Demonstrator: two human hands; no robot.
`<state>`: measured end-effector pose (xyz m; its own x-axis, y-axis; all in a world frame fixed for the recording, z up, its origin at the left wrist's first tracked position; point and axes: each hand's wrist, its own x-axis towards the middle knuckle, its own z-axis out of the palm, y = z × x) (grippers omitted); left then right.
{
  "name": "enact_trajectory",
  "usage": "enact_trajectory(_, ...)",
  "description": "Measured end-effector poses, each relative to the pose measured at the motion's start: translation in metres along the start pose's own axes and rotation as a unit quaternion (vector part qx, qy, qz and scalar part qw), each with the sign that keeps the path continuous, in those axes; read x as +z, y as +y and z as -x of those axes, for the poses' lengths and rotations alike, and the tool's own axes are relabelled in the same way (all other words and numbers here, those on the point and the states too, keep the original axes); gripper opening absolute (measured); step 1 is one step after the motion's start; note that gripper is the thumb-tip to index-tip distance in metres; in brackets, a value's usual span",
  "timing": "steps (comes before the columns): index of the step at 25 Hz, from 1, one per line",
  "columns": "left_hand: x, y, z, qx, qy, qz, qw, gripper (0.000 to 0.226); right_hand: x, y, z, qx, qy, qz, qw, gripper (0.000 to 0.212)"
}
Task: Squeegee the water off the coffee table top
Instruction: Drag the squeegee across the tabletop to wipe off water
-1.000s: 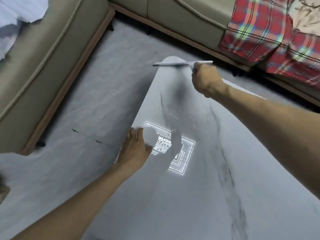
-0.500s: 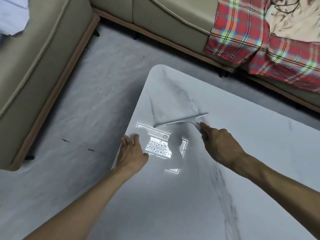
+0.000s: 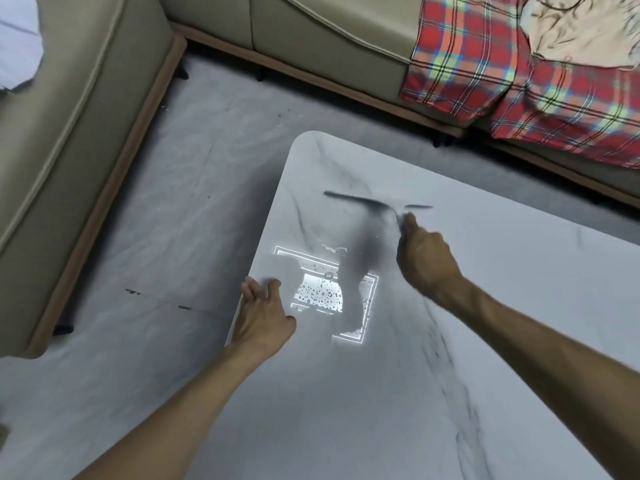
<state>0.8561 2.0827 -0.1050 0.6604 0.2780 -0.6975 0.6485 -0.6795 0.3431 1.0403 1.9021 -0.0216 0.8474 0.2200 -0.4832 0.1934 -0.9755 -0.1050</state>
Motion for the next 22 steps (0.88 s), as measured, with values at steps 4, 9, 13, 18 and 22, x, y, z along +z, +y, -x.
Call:
enact_trajectory(4, -0.007, 0.000, 0.004, 0.005, -0.011, 0.010, 1.000, 0.067, 0.005, 0.010, 0.063, -0.022, -0.052, 0.010, 0.998, 0.049)
enact_trajectory(9, -0.014, -0.004, 0.007, 0.016, -0.013, 0.032, 0.999, 0.066, -0.025, -0.046, 0.001, -0.017, 0.036, -0.053, 0.998, 0.039)
enact_trajectory(13, -0.017, -0.015, 0.011, 0.036, 0.019, 0.079, 0.996, 0.065, -0.017, -0.097, -0.050, -0.020, 0.022, -0.044, 0.999, 0.054)
enact_trajectory(18, -0.014, -0.034, 0.026, 0.034, 0.091, 0.172, 0.980, 0.053, 0.030, -0.051, 0.018, -0.114, -0.008, 0.010, 0.993, 0.059)
enact_trajectory(22, -0.011, -0.036, 0.035, -0.017, 0.146, 0.227, 0.963, 0.041, 0.046, 0.022, 0.097, -0.157, -0.050, 0.080, 0.983, 0.062)
